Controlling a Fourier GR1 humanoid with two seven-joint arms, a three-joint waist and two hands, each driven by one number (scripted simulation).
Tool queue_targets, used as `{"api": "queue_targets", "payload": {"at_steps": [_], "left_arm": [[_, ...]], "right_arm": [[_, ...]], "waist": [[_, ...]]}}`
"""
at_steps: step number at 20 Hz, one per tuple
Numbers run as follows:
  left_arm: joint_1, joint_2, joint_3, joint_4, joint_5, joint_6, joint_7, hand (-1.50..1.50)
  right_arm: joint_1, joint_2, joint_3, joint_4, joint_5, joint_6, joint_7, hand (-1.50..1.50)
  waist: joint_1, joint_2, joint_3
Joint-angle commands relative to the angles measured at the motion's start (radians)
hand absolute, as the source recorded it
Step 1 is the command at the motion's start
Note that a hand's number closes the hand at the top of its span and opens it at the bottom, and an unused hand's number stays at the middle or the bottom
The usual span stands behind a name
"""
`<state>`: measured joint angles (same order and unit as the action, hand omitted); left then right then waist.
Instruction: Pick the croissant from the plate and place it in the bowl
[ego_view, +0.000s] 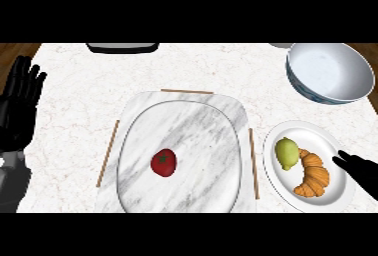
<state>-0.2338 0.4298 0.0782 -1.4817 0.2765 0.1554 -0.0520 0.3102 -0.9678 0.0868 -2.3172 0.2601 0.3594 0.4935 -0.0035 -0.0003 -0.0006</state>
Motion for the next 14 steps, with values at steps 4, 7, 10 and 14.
{"api": "queue_targets", "payload": {"at_steps": [4,7,10,14], "left_arm": [[0.001,-0.024,0.037,0.043,-0.019,-0.044,-0.039,0.0],[-0.02,-0.055,0.02,0.083,-0.035,-0.044,-0.057,0.0],[-0.034,-0.016,0.063,0.037,-0.041,-0.049,-0.004,0.0],[0.019,-0.037,0.063,-0.026,-0.033,-0.07,0.017,0.0]], "right_arm": [[-0.021,0.122,0.028,0.049,0.099,0.094,0.0,-1.5],[-0.141,0.165,0.038,0.283,0.121,0.083,-0.129,-1.5],[-0.086,0.229,0.064,0.246,0.202,0.088,-0.111,-1.5],[-0.2,0.296,0.089,0.398,0.281,0.097,-0.135,-1.5]], "waist": [[-0.002,0.0,0.0],[0.004,0.002,0.001],[0.0,0.0,0.001],[0.007,0.0,0.001]]}}
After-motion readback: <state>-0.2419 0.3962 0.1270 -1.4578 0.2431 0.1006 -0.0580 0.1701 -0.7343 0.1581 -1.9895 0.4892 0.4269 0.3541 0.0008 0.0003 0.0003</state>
